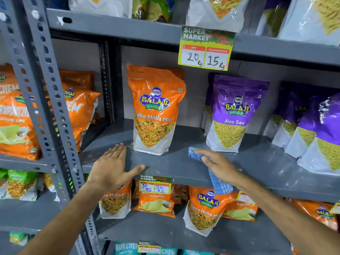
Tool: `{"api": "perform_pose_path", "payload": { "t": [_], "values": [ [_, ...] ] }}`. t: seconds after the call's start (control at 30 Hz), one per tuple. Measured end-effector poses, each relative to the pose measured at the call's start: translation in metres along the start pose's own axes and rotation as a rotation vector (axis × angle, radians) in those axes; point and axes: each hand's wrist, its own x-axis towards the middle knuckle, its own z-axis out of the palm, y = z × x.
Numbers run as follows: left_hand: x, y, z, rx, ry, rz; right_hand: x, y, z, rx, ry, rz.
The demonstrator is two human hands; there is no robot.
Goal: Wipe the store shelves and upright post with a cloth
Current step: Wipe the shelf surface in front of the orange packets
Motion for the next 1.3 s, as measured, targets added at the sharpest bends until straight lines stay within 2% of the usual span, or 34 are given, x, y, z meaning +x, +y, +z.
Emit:
{"api": "perform_pose_path", "payload": {
  "t": [0.07,0.2,0.43,0.53,0.77,0.9,1.07,1.17,1.23,1.3],
  "values": [
    [0.000,-0.001,0.000,-0.002,0.000,0.002,0.026,0.011,0.010,-0.209,-0.028,0.032],
    [0.000,-0.001,-0.001,-0.003,0.011,0.010,0.058,-0.006,0.030,-0.342,0.008,0.063],
    [-0.002,-0.004,0.004,-0.023,0.038,0.034,0.020,-0.043,0.038,-0.239,-0.089,-0.065],
    [-0.014,0.005,0.011,-0.045,0.099,0.161,-0.010,-0.056,0.034,-0.221,-0.097,-0.067],
    [-0.018,0.096,0.025,-0.074,0.213,0.530,-0.043,-0.017,0.004,-0.301,0.024,0.069],
    [-0.001,0.153,0.022,-0.091,0.125,0.558,-0.057,0.009,-0.025,-0.340,0.060,0.172],
    [0.020,0.209,0.021,-0.097,0.008,0.532,-0.083,0.038,-0.052,-0.346,0.077,0.136],
    [0.033,0.234,0.027,-0.095,-0.030,0.486,-0.095,0.057,-0.070,-0.270,0.045,0.115],
    [0.037,0.243,0.032,-0.097,-0.062,0.440,-0.099,0.067,-0.085,-0.036,0.035,0.109],
    [0.036,0.248,0.036,-0.075,-0.071,0.395,-0.096,0.089,-0.105,0.160,0.153,0.119]
  ]
}}
